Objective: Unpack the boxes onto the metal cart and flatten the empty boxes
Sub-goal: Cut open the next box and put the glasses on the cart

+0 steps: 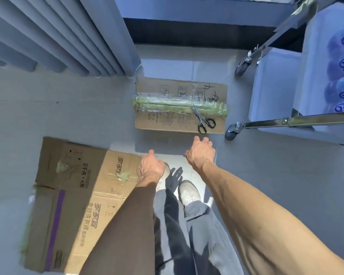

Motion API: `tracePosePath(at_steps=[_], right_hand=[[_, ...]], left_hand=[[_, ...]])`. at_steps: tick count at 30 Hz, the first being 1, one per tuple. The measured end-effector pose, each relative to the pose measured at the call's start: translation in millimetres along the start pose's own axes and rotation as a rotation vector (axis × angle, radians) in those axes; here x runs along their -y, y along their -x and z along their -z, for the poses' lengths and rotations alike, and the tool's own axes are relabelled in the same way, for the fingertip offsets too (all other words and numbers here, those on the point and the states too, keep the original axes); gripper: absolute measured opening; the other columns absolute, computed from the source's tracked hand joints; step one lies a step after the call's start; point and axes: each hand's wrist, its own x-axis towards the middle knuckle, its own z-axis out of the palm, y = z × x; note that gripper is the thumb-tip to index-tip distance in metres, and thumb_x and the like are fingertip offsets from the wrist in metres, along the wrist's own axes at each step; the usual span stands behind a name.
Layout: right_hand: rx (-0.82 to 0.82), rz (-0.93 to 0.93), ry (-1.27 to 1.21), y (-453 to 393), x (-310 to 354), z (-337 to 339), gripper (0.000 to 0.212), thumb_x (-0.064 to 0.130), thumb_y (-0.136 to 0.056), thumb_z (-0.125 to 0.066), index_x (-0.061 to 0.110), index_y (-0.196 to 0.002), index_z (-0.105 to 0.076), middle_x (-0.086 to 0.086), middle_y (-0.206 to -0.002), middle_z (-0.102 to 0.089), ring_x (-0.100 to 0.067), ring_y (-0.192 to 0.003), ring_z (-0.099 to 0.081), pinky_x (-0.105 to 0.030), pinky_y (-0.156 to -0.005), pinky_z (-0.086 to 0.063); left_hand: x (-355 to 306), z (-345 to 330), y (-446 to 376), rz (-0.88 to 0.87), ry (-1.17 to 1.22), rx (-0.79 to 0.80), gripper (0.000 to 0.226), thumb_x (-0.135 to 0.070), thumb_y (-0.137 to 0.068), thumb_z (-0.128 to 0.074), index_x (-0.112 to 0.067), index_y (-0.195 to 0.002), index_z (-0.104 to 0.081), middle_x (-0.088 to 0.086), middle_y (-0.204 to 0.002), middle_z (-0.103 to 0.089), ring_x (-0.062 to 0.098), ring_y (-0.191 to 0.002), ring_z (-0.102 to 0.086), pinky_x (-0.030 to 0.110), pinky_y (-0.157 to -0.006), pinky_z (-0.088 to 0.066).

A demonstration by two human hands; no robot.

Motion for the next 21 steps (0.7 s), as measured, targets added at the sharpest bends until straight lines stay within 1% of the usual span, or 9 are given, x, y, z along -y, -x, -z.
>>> tracePosePath(at_steps=[2, 4, 6, 8, 12, 15, 17, 19, 21], right_hand=[[-0.005, -0.038, -0.038, -10, 3, 3, 0.042, 0.030, -0.094, -0.056, 0.010, -0.130, -0.046, -0.017, -0.130, -0.045, -0.034, -0.122, -0.043, -0.042, -0.099, -0.038], [-0.018, -0.075, -0.071, -23, 9, 6, 0.043, 0.029, -0.094, -0.055, 0.008, -0.131, -0.047, -0.018, -0.133, -0.044, -0.034, -0.124, -0.042, -0.042, -0.100, -0.038], [-0.026, -0.090, -0.099, -36, 17, 10, 0.042, 0.027, -0.094, -0.055, 0.007, -0.130, -0.048, -0.019, -0.134, -0.043, -0.035, -0.124, -0.042, -0.043, -0.101, -0.039], [-0.031, -0.095, -0.134, -47, 26, 14, 0.041, 0.024, -0.094, -0.055, 0.006, -0.130, -0.047, -0.020, -0.133, -0.042, -0.037, -0.123, -0.044, -0.044, -0.099, -0.041], [-0.044, -0.127, -0.164, -70, 31, 12, 0.039, 0.015, -0.091, -0.054, 0.007, -0.128, -0.048, -0.021, -0.133, -0.040, -0.037, -0.121, -0.045, -0.045, -0.095, -0.045], [-0.065, -0.166, -0.175, -95, 21, 11, 0.033, 0.009, -0.091, -0.052, 0.005, -0.124, -0.051, -0.026, -0.146, -0.030, -0.039, -0.134, -0.034, -0.045, -0.099, -0.044], [-0.066, -0.168, -0.166, -110, 13, 7, 0.032, 0.005, -0.092, -0.050, 0.004, -0.123, -0.052, -0.026, -0.151, -0.023, -0.039, -0.139, -0.027, -0.043, -0.099, -0.045], [-0.071, -0.163, -0.160, -123, 7, 6, 0.033, 0.003, -0.091, -0.049, 0.005, -0.124, -0.050, -0.025, -0.146, -0.030, -0.038, -0.133, -0.035, -0.042, -0.093, -0.048], [-0.092, -0.157, -0.161, -130, 1, 5, 0.035, 0.001, -0.090, -0.050, 0.008, -0.124, -0.047, -0.021, -0.134, -0.039, -0.036, -0.119, -0.046, -0.041, -0.087, -0.048]], left_hand=[[-2, 7, -12, -0.020, -0.030, -0.009, 0.053, -0.008, -0.087, -0.049, -0.015, -0.140, -0.043, 0.012, -0.101, -0.058, 0.027, -0.083, -0.062, 0.043, -0.077, -0.057], [-9, 18, -30, -0.040, -0.075, -0.015, 0.054, -0.009, -0.088, -0.049, -0.016, -0.141, -0.043, 0.013, -0.112, -0.055, 0.029, -0.090, -0.062, 0.043, -0.082, -0.056], [-19, 31, -43, -0.063, -0.132, -0.015, 0.053, -0.013, -0.091, -0.049, -0.017, -0.144, -0.041, 0.015, -0.125, -0.051, 0.031, -0.103, -0.060, 0.042, -0.090, -0.052], [-30, 41, -58, -0.065, -0.170, -0.018, 0.050, -0.015, -0.094, -0.047, -0.015, -0.143, -0.042, 0.016, -0.130, -0.049, 0.033, -0.112, -0.056, 0.041, -0.094, -0.046], [-52, 46, -80, -0.080, -0.171, -0.015, 0.045, -0.013, -0.091, -0.046, -0.010, -0.136, -0.047, 0.016, -0.121, -0.059, 0.034, -0.107, -0.059, 0.039, -0.089, -0.047], [-76, 40, -96, -0.084, -0.127, -0.006, 0.051, -0.012, -0.090, -0.048, -0.013, -0.140, -0.047, 0.013, -0.123, -0.062, 0.033, -0.109, -0.061, 0.039, -0.093, -0.051], [-90, 34, -103, -0.083, -0.102, 0.005, 0.042, -0.011, -0.093, -0.049, -0.011, -0.135, -0.052, 0.013, -0.123, -0.063, 0.032, -0.109, -0.061, 0.038, -0.094, -0.051], [-105, 24, -109, -0.091, -0.093, 0.019, 0.036, -0.010, -0.095, -0.049, -0.010, -0.131, -0.055, 0.012, -0.122, -0.064, 0.030, -0.107, -0.062, 0.038, -0.093, -0.050], [-119, 14, -112, -0.079, -0.061, 0.049, 0.035, -0.010, -0.096, -0.050, -0.011, -0.130, -0.057, 0.011, -0.123, -0.064, 0.028, -0.106, -0.063, 0.038, -0.095, -0.051]])
